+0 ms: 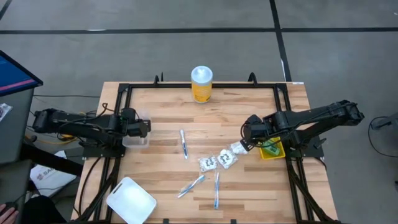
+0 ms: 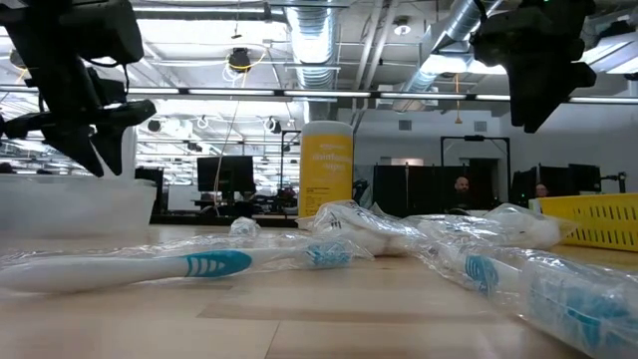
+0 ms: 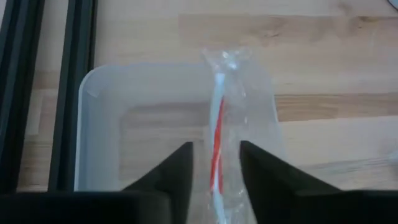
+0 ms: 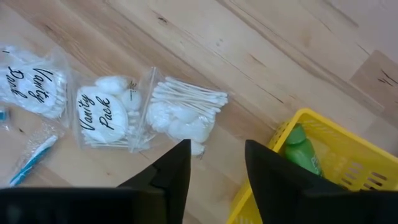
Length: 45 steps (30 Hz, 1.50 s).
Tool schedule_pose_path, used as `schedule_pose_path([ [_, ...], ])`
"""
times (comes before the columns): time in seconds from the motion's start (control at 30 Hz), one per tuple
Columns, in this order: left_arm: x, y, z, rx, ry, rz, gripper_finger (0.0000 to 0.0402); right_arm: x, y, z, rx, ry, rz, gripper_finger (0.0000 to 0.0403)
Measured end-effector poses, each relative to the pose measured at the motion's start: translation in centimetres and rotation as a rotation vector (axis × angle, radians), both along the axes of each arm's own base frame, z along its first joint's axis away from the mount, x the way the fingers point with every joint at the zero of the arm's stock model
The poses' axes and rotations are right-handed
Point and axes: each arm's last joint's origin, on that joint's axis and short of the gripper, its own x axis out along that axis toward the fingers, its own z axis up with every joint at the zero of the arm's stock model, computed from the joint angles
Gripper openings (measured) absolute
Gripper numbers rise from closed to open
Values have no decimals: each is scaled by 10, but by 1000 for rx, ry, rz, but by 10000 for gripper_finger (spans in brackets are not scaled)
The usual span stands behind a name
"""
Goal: Pick & Place Travel size toiletries
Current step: Put the red toothbrush into the transparent bin, then put the dark blue toothbrush into the transparent bin
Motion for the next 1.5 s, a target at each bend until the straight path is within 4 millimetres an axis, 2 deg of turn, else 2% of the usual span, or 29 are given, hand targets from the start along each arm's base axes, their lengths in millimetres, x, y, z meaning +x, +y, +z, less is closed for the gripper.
schedule_pose_path([
  [0.17, 8, -3, 9, -94, -111, -68, 214, 0, 0, 0, -2, 2, 7, 161],
  [0.27, 21, -4, 23, -109, -213, -175, 238, 0, 0, 0, -2, 1, 7, 164],
  [0.47, 54, -9, 57, -19, -337, -393, 225, 3, 0, 1, 0, -26, 19, 162],
  [0.53, 70, -14, 66, 34, -356, -535, 215, 4, 1, 1, -4, -35, 37, 162],
  [0.67, 105, -25, 71, 131, -300, -924, 202, 6, 1, 1, -3, -52, 45, 162],
  [0.87, 149, -51, 54, 257, -92, -1515, 222, 7, 1, 2, -1, -59, 68, 159],
  [0.97, 163, -57, 38, 280, 7, -1697, 241, 6, 3, 2, 0, -59, 76, 160],
  [1.1, 176, -54, 19, 290, 102, -1827, 262, 6, 7, 2, 1, -59, 96, 161],
  [1.27, 189, -39, -6, 234, 151, -1954, 270, 5, 11, 2, 2, -60, 117, 159],
  [1.5, 193, -13, -28, 149, 201, -2055, 270, 6, 18, 2, 8, -79, 144, 154],
])
